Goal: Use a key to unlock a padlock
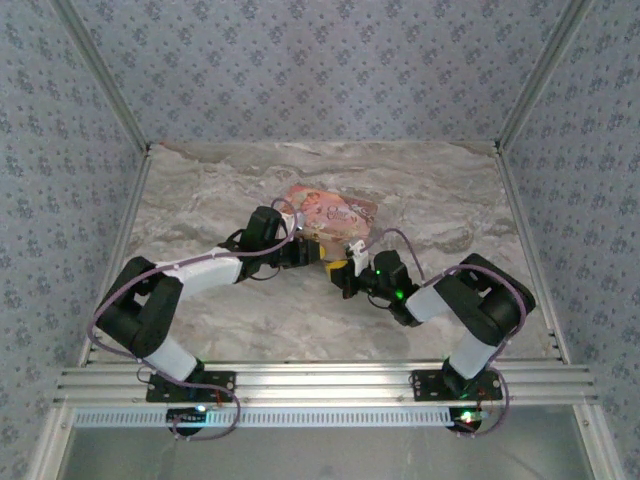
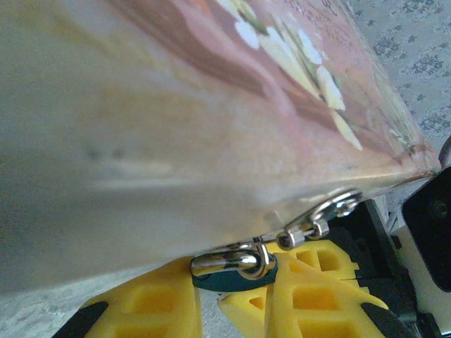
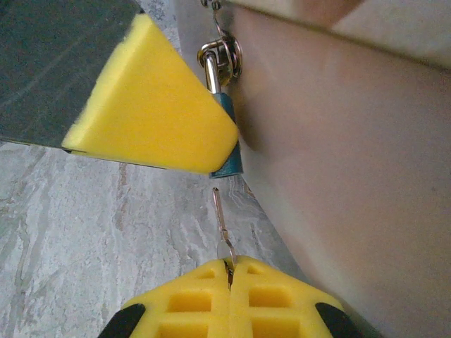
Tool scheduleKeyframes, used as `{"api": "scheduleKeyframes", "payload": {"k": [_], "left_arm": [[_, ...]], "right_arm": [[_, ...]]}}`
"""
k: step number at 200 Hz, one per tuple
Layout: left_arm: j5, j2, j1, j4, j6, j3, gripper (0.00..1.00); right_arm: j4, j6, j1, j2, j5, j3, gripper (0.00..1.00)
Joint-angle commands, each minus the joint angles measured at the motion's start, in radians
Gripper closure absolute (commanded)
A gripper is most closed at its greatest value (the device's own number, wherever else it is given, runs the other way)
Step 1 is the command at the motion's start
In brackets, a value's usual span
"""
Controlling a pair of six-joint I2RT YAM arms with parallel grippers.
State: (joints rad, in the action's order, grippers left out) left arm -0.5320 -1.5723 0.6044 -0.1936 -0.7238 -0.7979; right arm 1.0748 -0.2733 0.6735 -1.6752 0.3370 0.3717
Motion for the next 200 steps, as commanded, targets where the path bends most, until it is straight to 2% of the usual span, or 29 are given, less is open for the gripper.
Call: {"api": "scheduleKeyframes", "payload": {"k": [1, 136, 200], "left_arm": [[-0.076, 0.029, 0.011, -0.01, -0.002, -0.035, 0.78], [-0.099, 0.026, 0.01, 0.009, 0.002, -0.046, 0.78], [-0.117, 0.041, 0.011, 0.045, 0.016, -0.045, 0.78]], "right_arm": [[0.035, -0.017, -0.011, 0.029, -0.011, -0.011, 1.0], [0.016, 0.015, -0.015, 0.042, 0.011, 0.022, 1.0], [0.004, 0.062, -0.022, 0.048, -0.015, 0.058, 1.0]]}}
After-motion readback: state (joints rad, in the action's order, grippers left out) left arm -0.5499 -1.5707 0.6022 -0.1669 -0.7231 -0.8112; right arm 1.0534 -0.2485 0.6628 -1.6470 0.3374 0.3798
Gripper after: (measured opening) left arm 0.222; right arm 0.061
